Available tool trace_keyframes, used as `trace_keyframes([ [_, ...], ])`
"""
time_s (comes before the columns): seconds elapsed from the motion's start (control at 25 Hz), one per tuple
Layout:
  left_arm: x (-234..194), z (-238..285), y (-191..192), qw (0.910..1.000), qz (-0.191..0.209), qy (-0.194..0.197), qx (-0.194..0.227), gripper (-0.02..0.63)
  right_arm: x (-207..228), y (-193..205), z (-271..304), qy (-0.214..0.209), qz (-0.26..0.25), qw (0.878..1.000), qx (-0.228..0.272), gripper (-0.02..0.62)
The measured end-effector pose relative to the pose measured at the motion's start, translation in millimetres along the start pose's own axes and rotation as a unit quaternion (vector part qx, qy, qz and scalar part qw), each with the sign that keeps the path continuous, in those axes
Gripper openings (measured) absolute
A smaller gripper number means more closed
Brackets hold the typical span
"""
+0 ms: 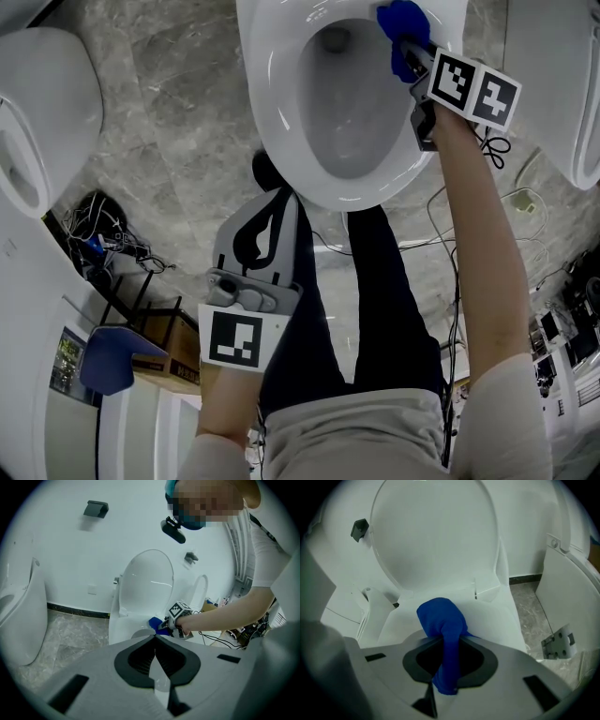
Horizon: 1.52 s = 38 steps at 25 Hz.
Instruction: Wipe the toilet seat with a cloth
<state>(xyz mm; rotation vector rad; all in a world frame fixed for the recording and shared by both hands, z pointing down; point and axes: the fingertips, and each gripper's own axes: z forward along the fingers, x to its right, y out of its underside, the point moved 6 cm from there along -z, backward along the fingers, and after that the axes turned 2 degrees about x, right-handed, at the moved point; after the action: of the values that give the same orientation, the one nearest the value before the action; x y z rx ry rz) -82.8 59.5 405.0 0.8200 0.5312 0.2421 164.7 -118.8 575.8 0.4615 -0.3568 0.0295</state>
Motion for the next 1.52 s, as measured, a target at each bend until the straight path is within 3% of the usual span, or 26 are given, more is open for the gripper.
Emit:
trace_keyframes([
  [1.52,-19,-18,7,0.9998,-0.011,-0.012,0.007,0.008,-31,-2,17,-0.025,-0.002,1.000,0.015,0.064],
])
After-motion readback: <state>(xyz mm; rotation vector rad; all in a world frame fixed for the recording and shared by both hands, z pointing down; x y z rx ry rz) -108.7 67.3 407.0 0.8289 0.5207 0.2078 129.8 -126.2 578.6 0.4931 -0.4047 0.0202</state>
